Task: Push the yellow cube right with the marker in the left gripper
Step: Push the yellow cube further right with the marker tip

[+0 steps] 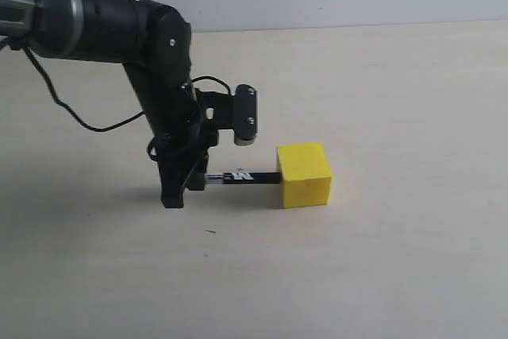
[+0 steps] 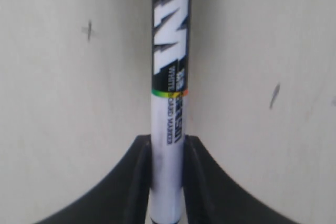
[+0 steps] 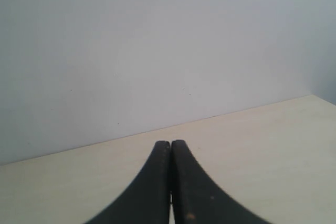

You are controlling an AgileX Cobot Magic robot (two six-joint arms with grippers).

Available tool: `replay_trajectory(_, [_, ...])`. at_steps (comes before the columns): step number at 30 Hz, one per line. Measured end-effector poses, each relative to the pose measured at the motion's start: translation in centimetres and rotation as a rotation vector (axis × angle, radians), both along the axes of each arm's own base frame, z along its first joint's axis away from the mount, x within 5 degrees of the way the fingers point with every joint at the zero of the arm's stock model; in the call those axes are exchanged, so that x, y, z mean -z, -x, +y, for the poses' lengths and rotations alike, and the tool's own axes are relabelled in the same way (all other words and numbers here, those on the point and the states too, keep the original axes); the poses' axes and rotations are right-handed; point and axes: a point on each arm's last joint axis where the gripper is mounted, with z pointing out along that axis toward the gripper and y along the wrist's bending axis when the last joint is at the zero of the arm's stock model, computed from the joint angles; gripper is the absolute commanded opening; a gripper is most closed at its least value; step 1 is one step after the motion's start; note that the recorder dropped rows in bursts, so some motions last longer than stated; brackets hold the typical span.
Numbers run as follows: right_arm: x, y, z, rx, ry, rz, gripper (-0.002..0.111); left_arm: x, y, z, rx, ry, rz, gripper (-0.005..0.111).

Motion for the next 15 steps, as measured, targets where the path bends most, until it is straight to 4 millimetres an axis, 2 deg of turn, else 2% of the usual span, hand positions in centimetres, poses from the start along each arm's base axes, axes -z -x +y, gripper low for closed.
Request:
replay_trajectory(2, [0.0,0.0,0.0,0.000,0.000,0.000,0.000,-0.1,0.6,-2.7,0.059,0.018,-0.015,0.000])
replay_trajectory(4, [0.0,0.0,0.0,0.000,0.000,0.000,0.000,-0.7,1.0,-4.2,0.086,0.035,-0.019,0.000])
replay_trajectory(7, [0.0,0.0,0.0,0.000,0.000,0.000,0.000,-1.3,0.7,-4.1,0.049,0.026,-0.004,0.000])
replay_trajectory(10, [0.0,0.0,0.0,0.000,0.000,0.000,0.000,-1.3,0.4,-3.0,-0.036,-0.024,0.040,0.000])
replay_trajectory(15, [0.0,0.0,0.0,0.000,0.000,0.000,0.000,-0.5,0.7,-3.1,-0.101,-0.054,0.066,0.000])
